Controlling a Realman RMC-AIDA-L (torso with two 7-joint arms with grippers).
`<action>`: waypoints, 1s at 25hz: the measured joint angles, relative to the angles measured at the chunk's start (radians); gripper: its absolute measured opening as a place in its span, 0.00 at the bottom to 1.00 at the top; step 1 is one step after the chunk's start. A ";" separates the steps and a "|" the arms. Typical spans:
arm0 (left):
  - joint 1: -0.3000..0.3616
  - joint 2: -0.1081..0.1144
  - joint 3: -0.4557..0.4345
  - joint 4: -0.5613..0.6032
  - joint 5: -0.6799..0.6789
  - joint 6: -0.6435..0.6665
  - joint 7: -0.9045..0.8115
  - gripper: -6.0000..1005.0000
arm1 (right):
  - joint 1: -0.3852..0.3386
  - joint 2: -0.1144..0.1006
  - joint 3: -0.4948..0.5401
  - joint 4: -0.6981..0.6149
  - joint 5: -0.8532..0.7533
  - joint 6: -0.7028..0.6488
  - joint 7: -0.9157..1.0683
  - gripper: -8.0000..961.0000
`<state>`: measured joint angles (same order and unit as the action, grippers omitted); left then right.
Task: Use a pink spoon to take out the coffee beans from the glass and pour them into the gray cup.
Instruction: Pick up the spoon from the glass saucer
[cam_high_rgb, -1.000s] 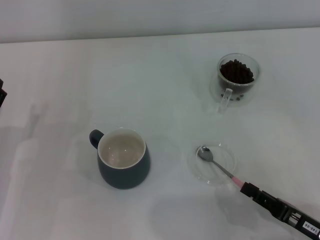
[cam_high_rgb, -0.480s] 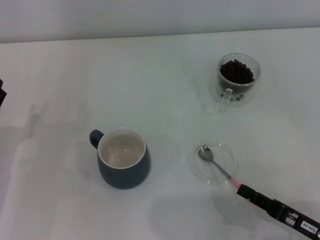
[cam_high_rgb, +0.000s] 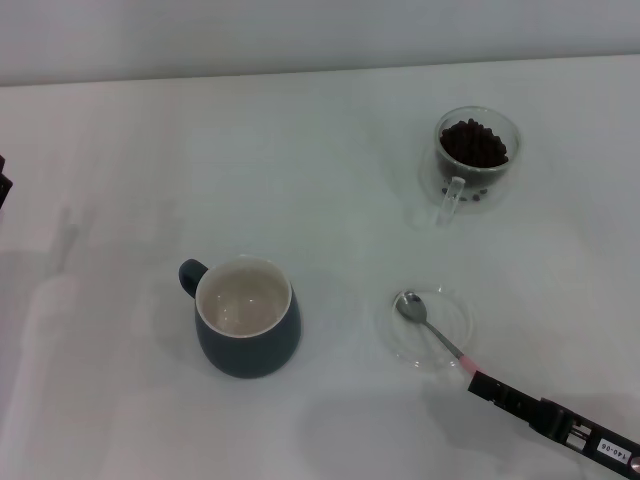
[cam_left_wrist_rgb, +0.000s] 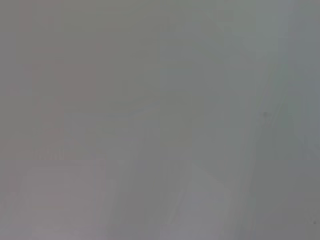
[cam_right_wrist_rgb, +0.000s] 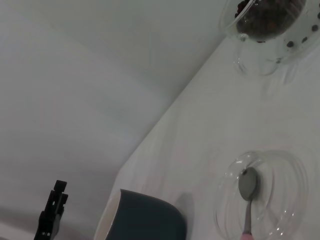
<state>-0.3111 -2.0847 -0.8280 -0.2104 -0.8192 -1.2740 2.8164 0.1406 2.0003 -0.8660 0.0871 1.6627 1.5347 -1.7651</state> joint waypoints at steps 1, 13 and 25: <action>0.000 0.000 0.000 -0.001 0.000 0.000 0.000 0.88 | 0.000 0.000 0.000 0.000 0.000 0.000 0.001 0.38; -0.002 0.000 0.000 -0.003 -0.002 0.001 0.000 0.88 | 0.002 -0.002 -0.013 0.000 0.000 -0.005 0.021 0.38; 0.002 0.000 0.002 -0.003 -0.002 0.001 0.000 0.88 | 0.004 -0.002 -0.023 -0.010 0.000 -0.011 0.029 0.33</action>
<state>-0.3089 -2.0847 -0.8256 -0.2133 -0.8207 -1.2731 2.8164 0.1442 1.9986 -0.8889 0.0775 1.6628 1.5242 -1.7365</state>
